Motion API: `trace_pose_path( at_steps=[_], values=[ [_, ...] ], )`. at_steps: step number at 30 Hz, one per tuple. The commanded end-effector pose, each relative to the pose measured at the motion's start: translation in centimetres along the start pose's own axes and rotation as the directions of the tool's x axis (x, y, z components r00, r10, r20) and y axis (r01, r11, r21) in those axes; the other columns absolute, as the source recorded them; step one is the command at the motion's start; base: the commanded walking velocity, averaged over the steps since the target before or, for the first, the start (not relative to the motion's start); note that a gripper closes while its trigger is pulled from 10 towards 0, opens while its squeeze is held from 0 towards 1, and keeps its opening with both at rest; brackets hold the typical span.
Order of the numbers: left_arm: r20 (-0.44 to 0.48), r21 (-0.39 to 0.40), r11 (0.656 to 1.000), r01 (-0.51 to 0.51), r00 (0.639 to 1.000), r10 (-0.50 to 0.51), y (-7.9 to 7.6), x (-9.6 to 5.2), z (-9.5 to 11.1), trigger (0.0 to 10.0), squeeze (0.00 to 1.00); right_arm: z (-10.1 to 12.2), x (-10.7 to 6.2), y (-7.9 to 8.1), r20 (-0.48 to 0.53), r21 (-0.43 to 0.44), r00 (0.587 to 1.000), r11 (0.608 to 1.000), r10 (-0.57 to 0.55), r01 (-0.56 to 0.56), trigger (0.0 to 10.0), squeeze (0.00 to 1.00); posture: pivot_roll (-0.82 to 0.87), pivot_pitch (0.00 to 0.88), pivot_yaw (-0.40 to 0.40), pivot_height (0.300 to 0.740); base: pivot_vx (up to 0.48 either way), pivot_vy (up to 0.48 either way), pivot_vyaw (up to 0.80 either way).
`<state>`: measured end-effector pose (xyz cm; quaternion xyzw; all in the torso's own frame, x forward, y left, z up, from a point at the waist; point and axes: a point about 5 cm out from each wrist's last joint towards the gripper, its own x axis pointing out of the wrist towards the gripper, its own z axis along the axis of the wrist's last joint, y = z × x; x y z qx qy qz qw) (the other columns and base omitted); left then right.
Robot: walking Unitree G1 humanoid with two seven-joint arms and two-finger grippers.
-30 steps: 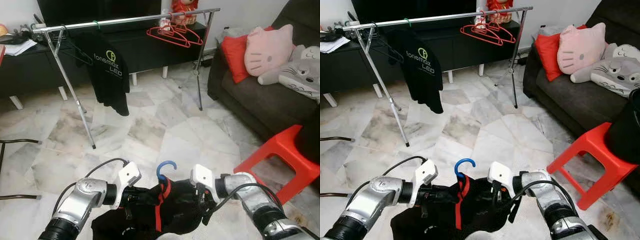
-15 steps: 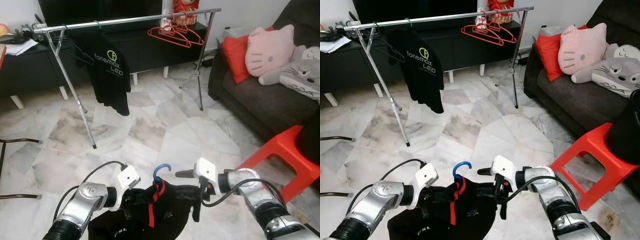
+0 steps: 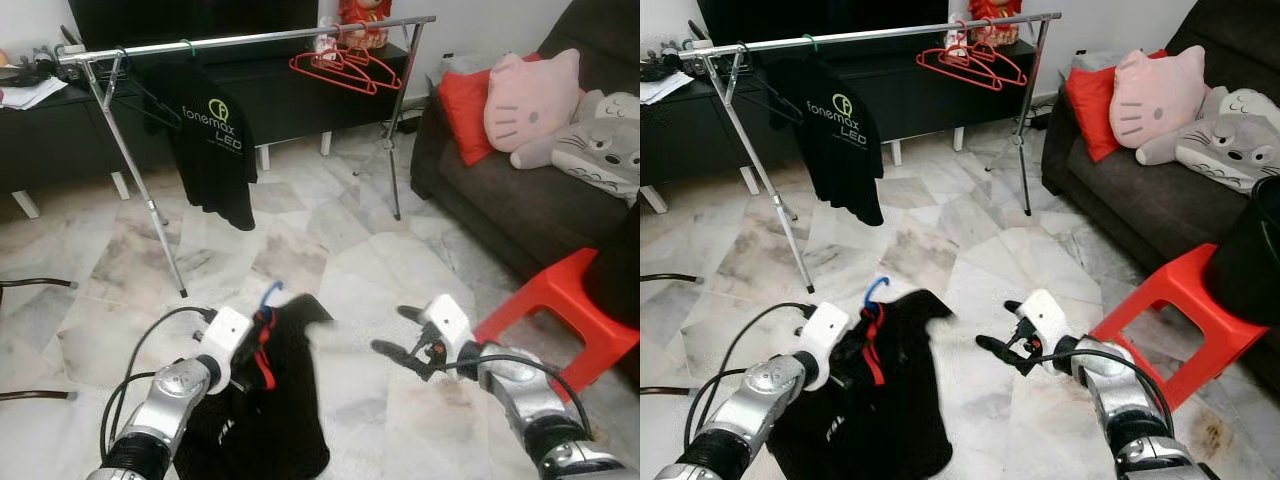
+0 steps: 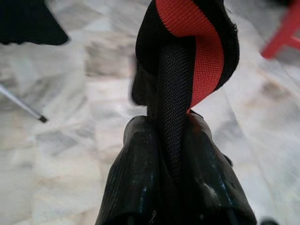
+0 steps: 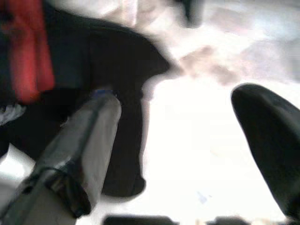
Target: Hang hanger
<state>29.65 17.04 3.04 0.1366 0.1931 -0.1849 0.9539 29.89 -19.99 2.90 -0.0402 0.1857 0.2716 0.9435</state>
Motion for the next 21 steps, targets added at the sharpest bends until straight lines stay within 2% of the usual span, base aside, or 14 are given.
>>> trace_pose_path(
  at_steps=[1, 3, 5, 6, 7, 10, 11, 13, 15, 16, 18, 20, 21],
  values=[
    [0.044, -0.03, 0.998, -0.057, 0.997, 0.058, 0.3, -0.2, 0.1, 10.0, 0.0, -2.0, -0.7, -0.3, -0.056, 0.086, 0.989, 0.986, -0.136, 0.141, 10.0, 0.0, -0.04, 0.0, -0.073, 0.74, 0.0, 0.0, 0.0],
    [0.067, -0.049, 0.995, -0.083, 0.994, 0.086, 0.5, -0.4, 0.2, 10.0, 0.0, -3.2, -1.0, -0.4, -0.105, 0.132, 0.968, 0.962, -0.228, 0.241, 10.0, 0.0, -0.05, 0.0, -0.068, 0.74, 0.0, 0.0, 0.0],
    [0.089, -0.084, 0.99, -0.111, 0.989, 0.119, 0.7, -0.7, 0.3, 10.0, 0.0, -4.8, -1.4, -0.4, -0.18, 0.259, 0.92, 0.885, -0.348, 0.386, 10.0, 0.0, -0.05, 0.0, -0.064, 0.74, 0.0, 0.0, 0.0],
    [0.105, -0.104, 0.987, -0.123, 0.985, 0.134, 0.9, -1.1, 0.3, 10.0, 0.0, -5.7, -1.6, -0.2, -0.215, 0.338, 0.893, 0.828, -0.395, 0.447, 10.0, 0.0, -0.07, 0.0, -0.055, 0.74, 0.0, 0.0, 0.0],
    [0.12, -0.122, 0.984, -0.132, 0.982, 0.147, 1.0, -1.5, 0.2, 10.0, 0.0, -6.5, -1.9, 0.3, -0.247, 0.376, 0.875, 0.791, -0.416, 0.483, 10.0, 0.0, -0.08, 0.0, -0.043, 0.74, 0.0, 0.0, 0.0],
    [0.151, -0.123, 0.983, -0.139, 0.976, 0.157, 1.2, -2.4, 0.1, 10.0, 0.0, -8.4, -2.5, 1.3, -0.321, 0.402, 0.839, 0.739, -0.439, 0.54, 10.0, 0.0, -0.07, 0.0, -0.036, 0.74, 0.0, 0.0, 0.0],
    [0.172, -0.126, 0.98, -0.152, 0.97, 0.172, 1.6, -3.1, 0.1, 10.0, 0.0, -9.7, -3.0, 2.0, -0.379, 0.415, 0.815, 0.707, -0.439, 0.574, 10.0, 0.0, -0.06, 0.0, -0.037, 0.74, 0.0, 0.0, 0.0],
    [0.193, -0.126, 0.975, -0.18, 0.96, 0.202, 2.3, -3.9, 0.3, 10.0, 0.0, -10.8, -3.4, 2.9, -0.427, 0.383, 0.803, 0.721, -0.416, 0.577, 10.0, 0.0, -0.05, 0.0, -0.037, 0.74, 0.0, 0.0, 0.0],
    [0.205, -0.123, 0.969, -0.214, 0.95, 0.236, 3.5, -4.9, 0.3, 10.0, 0.0, -12.0, -3.9, 3.8, -0.474, 0.33, 0.79, 0.753, -0.39, 0.57, 10.0, 0.0, -0.04, 0.0, -0.035, 0.74, 0.0, 0.0, 0.0],
    [0.209, -0.116, 0.968, -0.223, 0.947, 0.243, 3.7, -5.2, 0.3, 10.0, 0.0, -12.2, -4.1, 4.0, -0.485, 0.319, 0.782, 0.753, -0.392, 0.575, 10.0, 0.0, -0.04, 0.0, -0.035, 0.74, 0.0, 0.0, 0.0],
    [0.224, -0.094, 0.963, -0.254, 0.937, 0.269, 4.9, -6.1, 0.4, 10.0, 0.0, -13.0, -4.7, 4.2, -0.513, 0.329, 0.753, 0.715, -0.413, 0.616, 10.0, 0.0, -0.01, 0.0, -0.032, 0.74, 0.0, 0.0, 0.0],
    [0.227, -0.088, 0.96, -0.265, 0.933, 0.279, 5.3, -6.4, 0.6, 10.0, 0.0, -13.1, -4.8, 4.3, -0.519, 0.326, 0.746, 0.71, -0.418, 0.625, 10.0, 0.0, -0.01, 0.0, -0.031, 0.74, 0.0, 0.0, 0.0],
    [0.222, -0.057, 0.958, -0.28, 0.932, 0.286, 5.8, -6.9, 0.7, 10.0, 0.0, -13.3, -4.9, 4.5, -0.523, 0.325, 0.743, 0.709, -0.417, 0.626, 10.0, 0.0, -0.01, 0.0, -0.026, 0.74, 0.0, 0.0, 0.0]
  ],
)
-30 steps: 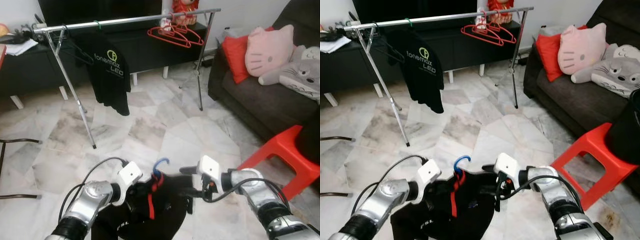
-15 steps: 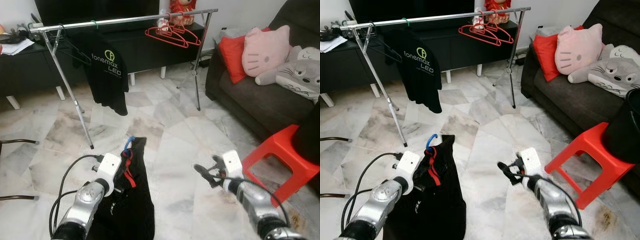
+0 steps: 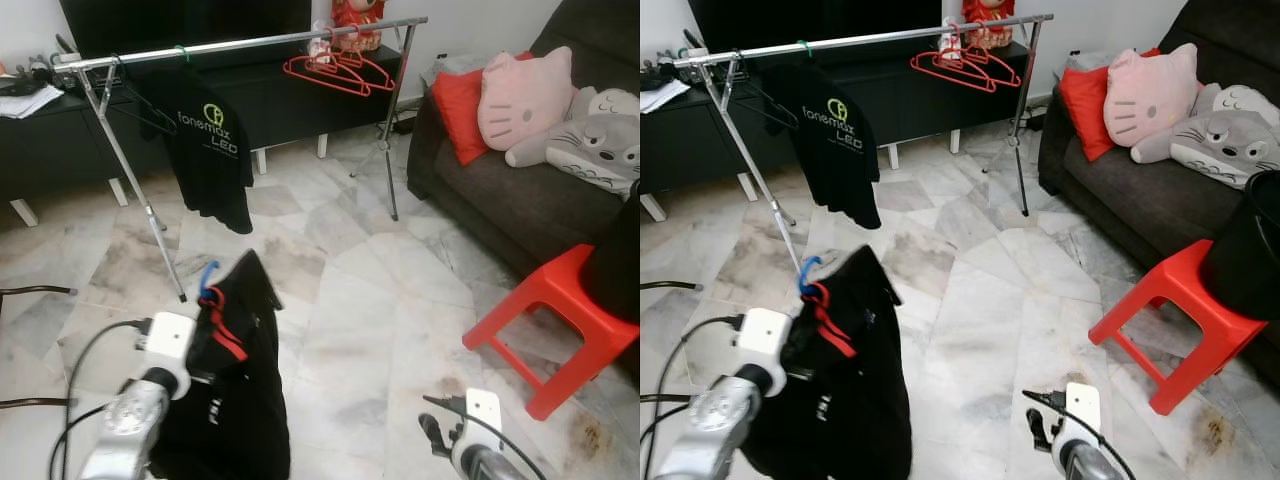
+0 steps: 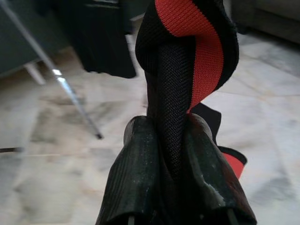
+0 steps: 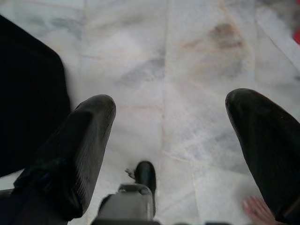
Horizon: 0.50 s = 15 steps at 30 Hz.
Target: Hang hanger
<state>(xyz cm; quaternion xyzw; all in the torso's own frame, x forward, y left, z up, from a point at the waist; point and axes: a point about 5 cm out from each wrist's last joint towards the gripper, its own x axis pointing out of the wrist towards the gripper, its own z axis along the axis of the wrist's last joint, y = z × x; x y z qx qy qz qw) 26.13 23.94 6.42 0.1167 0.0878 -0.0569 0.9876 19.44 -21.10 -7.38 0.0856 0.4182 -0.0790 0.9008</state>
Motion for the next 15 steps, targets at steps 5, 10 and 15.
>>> trace_pose_path(
  at_steps=[5, 10, 15],
  values=[
    [0.048, 0.068, 0.998, -0.005, 0.999, 0.002, 1.2, -0.6, 1.4, 10.0, 0.0, -0.9, -0.2, -0.3, -0.007, 0.075, 0.998, 0.995, -0.061, 0.061, 10.0, 0.0, -0.02, 0.0, -0.014, 0.74, 0.0, 0.0, 0.0],
    [0.036, 0.047, 0.999, -0.026, 0.999, 0.024, 0.8, -1.2, 1.0, 10.0, 0.0, -0.8, -0.1, -0.2, -0.017, 0.081, 0.997, 0.994, -0.071, 0.073, 10.0, 0.0, -0.04, 0.0, -0.009, 0.74, 0.0, 0.0, 0.0],
    [0.029, -0.052, 0.998, -0.048, 0.998, 0.049, -0.9, -1.9, 0.5, 10.0, 0.0, -1.4, -0.3, -0.6, -0.027, 0.088, 0.997, 0.993, -0.077, 0.079, 10.0, 0.0, -0.04, 0.0, -0.021, 0.74, 0.0, 0.0, 0.0]
  ],
)
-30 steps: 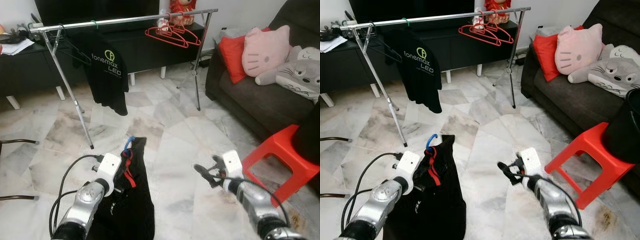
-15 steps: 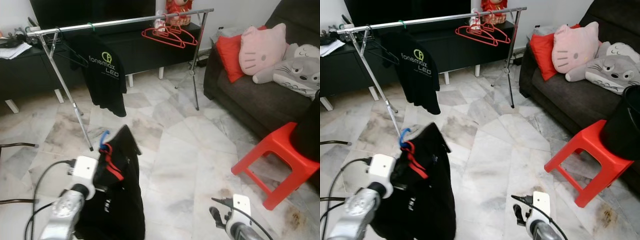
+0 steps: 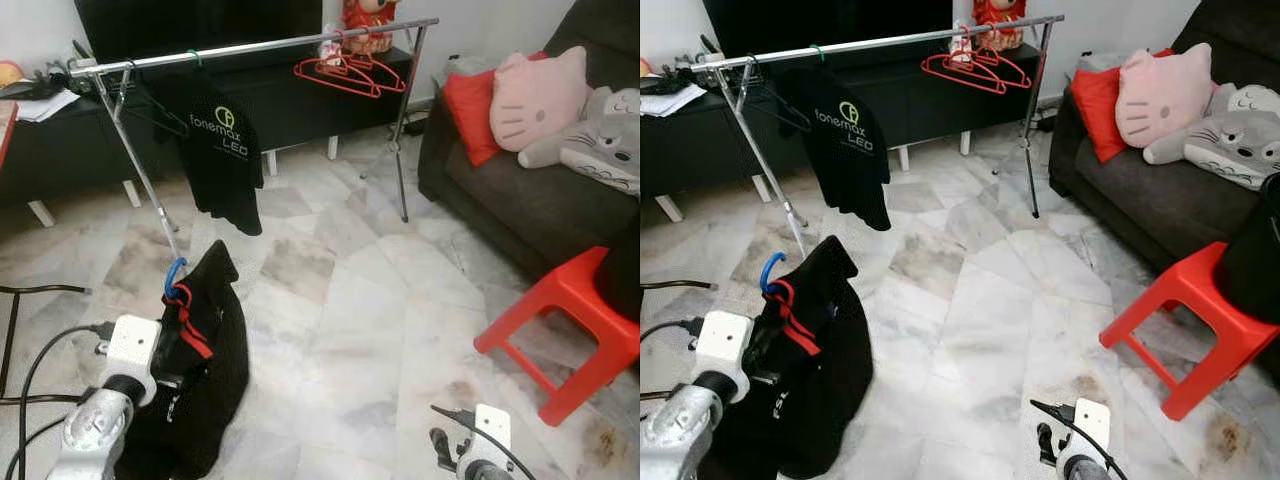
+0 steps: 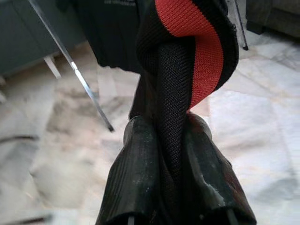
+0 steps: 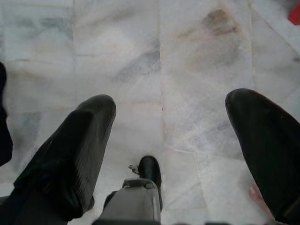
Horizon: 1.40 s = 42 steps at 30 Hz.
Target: Hang hanger
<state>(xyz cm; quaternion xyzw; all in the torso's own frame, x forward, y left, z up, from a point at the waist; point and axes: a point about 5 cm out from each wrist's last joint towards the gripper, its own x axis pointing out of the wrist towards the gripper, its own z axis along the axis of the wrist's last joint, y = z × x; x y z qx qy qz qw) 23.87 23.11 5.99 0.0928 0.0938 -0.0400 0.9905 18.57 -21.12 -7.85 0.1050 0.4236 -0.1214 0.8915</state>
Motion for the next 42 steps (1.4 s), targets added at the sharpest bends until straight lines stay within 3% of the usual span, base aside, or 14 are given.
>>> trace_pose_path(
  at_steps=[1, 5, 14, 29, 42],
  values=[
    [0.042, -0.023, 0.999, -0.032, 0.999, 0.033, 0.2, 0.2, 1.1, 10.0, 0.0, -0.5, -0.1, -0.4, -0.011, 0.031, 1.0, 0.999, -0.024, 0.024, 10.0, 0.0, -0.04, 0.0, -0.022, 0.74, 0.0, 0.0, 0.0],
    [0.056, -0.074, 0.997, -0.022, 0.998, 0.027, -0.8, 1.0, 1.6, 10.0, 0.0, -0.6, -0.1, -0.2, -0.027, 0.019, 0.999, 0.999, -0.028, 0.029, 10.0, 0.0, -0.04, 0.0, -0.031, 0.74, 0.0, 0.0, 0.0],
    [0.044, -0.089, 0.995, 0.037, 0.998, -0.033, -2.5, 1.4, 1.6, 10.0, 0.0, -0.8, -0.1, -0.1, -0.025, 0.018, 0.999, 1.0, -0.021, 0.022, 10.0, 0.0, -0.05, 0.0, -0.023, 0.74, 0.111, 0.0, 0.0],
    [0.02, -0.104, 0.993, 0.06, 0.998, -0.059, -3.1, 1.6, 1.4, 10.0, 0.0, -0.8, -0.1, 0.0, -0.04, -0.032, 0.999, 0.999, -0.01, 0.008, 10.0, 0.0, -0.04, 0.0, -0.027, 0.74, 0.304, 0.0, 0.0],
    [0.012, -0.104, 0.992, 0.068, 0.998, -0.067, -3.3, 1.6, 1.5, 10.0, 0.0, -0.9, -0.1, 0.2, -0.048, -0.008, 0.999, 1.0, -0.007, 0.007, 10.0, 0.0, -0.05, 0.0, -0.023, 0.74, 0.32, 0.0, 0.0]
  ],
)
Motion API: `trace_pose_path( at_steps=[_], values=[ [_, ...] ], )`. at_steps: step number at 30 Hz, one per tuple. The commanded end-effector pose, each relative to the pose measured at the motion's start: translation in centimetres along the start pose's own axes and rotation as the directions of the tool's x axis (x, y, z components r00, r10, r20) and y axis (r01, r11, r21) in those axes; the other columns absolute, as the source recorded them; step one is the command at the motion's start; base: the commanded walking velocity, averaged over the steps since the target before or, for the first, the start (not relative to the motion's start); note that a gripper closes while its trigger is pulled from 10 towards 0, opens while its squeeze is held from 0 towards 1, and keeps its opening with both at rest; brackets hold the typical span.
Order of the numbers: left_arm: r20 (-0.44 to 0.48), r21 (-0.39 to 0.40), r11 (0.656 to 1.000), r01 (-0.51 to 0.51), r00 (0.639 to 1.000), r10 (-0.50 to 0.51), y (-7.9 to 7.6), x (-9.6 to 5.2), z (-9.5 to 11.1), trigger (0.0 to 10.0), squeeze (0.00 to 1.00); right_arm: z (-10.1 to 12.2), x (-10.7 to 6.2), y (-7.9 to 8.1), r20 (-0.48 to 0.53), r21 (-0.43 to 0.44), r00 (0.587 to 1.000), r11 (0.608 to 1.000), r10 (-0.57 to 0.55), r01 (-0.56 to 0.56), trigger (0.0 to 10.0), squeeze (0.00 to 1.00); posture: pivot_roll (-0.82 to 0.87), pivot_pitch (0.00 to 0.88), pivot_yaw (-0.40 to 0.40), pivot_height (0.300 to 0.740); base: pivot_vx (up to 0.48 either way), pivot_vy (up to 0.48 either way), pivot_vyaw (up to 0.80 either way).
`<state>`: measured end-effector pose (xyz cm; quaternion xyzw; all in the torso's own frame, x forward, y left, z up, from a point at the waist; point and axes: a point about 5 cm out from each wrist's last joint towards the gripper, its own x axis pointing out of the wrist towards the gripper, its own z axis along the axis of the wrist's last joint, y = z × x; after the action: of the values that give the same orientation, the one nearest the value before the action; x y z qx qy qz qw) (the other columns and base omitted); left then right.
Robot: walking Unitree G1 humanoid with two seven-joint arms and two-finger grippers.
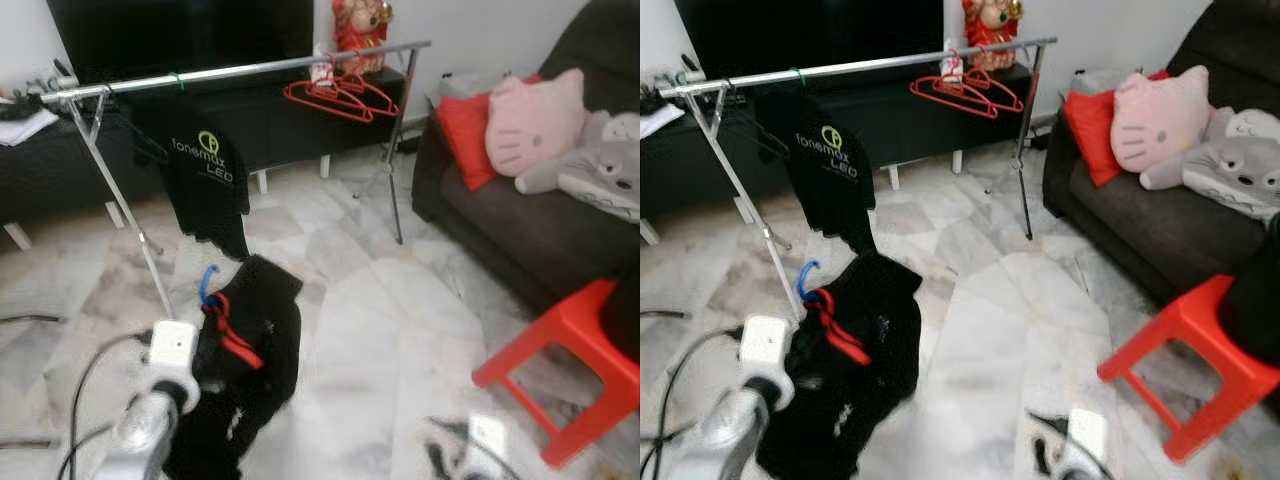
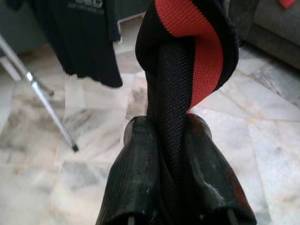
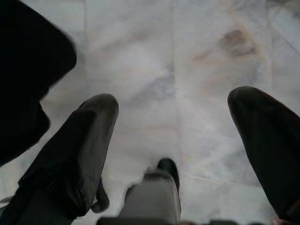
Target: Hang hanger
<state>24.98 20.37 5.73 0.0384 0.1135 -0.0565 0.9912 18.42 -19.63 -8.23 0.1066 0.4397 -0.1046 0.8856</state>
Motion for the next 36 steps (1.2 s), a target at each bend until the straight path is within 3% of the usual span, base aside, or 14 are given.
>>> trace_pose_path(
  at_steps=[1, 11, 22, 32, 36],
  values=[
    [0.037, 0.003, 1.0, 0.025, 0.999, -0.025, -0.9, 0.3, 0.9, 10.0, 0.0, -0.2, -0.1, -1.1, -0.013, 0.003, 0.999, 1.0, -0.03, 0.03, 10.0, 0.0, -0.05, 0.0, -0.026, 0.74, 0.319, 0.0, 0.0],
    [0.027, -0.006, 1.0, 0.024, 0.999, -0.024, -1.2, 0.1, 0.7, 10.0, 0.0, 0.0, 0.0, -0.5, -0.023, -0.048, 1.0, 0.999, -0.004, 0.003, 10.0, 0.0, -0.05, 0.0, -0.028, 0.74, 0.322, 0.0, 0.0],
    [0.018, -0.011, 1.0, 0.021, 1.0, -0.02, -1.3, 0.1, 0.6, 10.0, 0.0, 0.0, 0.0, -0.5, -0.025, -0.012, 1.0, 1.0, -0.009, 0.008, 10.0, 0.0, -0.05, 0.0, -0.029, 0.74, 0.322, 0.0, 0.0],
    [-0.005, 0.026, 0.998, -0.061, 0.998, 0.061, 1.4, -1.1, 0.1, 10.0, 0.0, -0.1, 0.0, -0.6, -0.034, -0.019, 0.999, 1.0, 0.0, -0.001, 10.0, 0.0, -0.04, 0.0, -0.045, 0.74, 0.318, 0.0, 0.0],
    [-0.02, 0.031, 0.997, -0.077, 0.997, 0.077, 1.8, -1.3, -0.2, 10.0, 0.0, -0.1, 0.0, -0.6, -0.034, -0.016, 0.999, 1.0, 0.008, -0.008, 10.0, 0.0, -0.04, 0.0, -0.047, 0.74, 0.308, 0.0, 0.0]
  ],
)
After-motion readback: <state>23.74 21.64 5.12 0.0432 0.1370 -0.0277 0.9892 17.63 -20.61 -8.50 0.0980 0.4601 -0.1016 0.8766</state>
